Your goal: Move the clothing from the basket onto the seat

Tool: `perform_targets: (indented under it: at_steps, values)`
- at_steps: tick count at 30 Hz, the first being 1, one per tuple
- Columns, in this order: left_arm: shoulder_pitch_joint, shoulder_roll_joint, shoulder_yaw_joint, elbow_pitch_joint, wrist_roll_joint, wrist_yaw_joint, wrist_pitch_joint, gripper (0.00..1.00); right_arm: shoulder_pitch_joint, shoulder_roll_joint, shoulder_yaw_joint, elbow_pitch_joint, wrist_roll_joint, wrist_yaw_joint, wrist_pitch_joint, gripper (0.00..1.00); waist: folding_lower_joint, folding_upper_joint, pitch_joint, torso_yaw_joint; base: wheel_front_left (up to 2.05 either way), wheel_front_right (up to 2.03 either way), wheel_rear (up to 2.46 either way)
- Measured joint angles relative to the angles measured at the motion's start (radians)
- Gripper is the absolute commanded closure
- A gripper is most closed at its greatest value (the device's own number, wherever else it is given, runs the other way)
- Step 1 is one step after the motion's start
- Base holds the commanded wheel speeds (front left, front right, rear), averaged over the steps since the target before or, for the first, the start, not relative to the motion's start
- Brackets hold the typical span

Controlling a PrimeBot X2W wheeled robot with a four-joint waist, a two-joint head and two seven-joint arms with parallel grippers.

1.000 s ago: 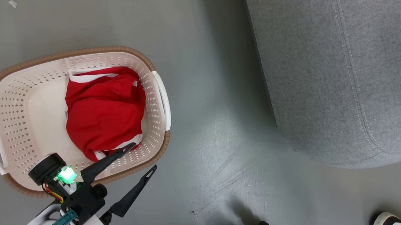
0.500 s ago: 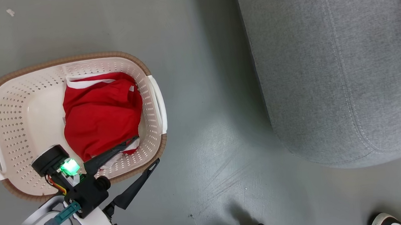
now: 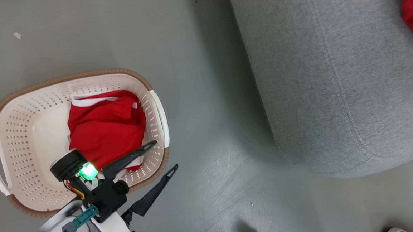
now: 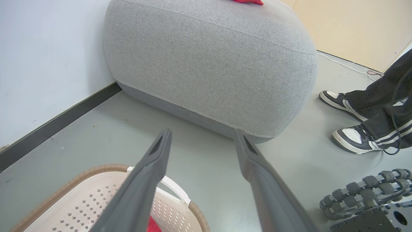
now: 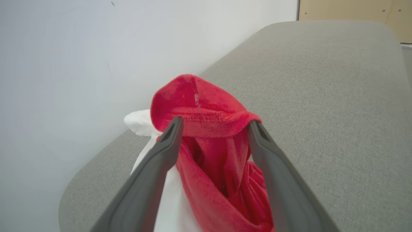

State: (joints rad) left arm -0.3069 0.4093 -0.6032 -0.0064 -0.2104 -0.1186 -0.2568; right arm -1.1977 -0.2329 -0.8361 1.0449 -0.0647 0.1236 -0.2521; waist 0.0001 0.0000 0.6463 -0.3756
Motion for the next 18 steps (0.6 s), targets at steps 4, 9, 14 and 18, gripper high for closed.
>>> perform_targets:
  at_steps: [4,9,14,18]
  values:
    - [-0.007,-0.012,-0.008,0.016,0.0,0.0,0.0,0.0,0.0,-0.005,0.0,-0.022,-0.021,0.0,0.0,0.0,0.0,0.0,-0.028,-0.002,0.0,0.0,0.0]
    - [-0.015,-0.036,-0.016,0.026,-0.007,-0.007,0.0,0.0,-0.001,-0.023,0.007,-0.052,-0.052,0.0,-0.001,0.0,0.0,0.0,-0.067,-0.004,0.0,0.0,0.0]
    - [-0.016,-0.064,-0.02,0.033,-0.009,-0.007,0.0,0.0,-0.011,-0.029,0.039,-0.099,-0.07,0.0,-0.003,0.0,0.0,0.0,-0.11,-0.005,0.0,0.0,0.0]
    - [-0.016,-0.084,-0.019,0.044,-0.011,-0.007,0.0,0.0,-0.023,-0.024,0.08,-0.149,-0.07,0.0,-0.004,0.0,0.0,0.0,-0.147,-0.004,0.0,0.0,0.0]
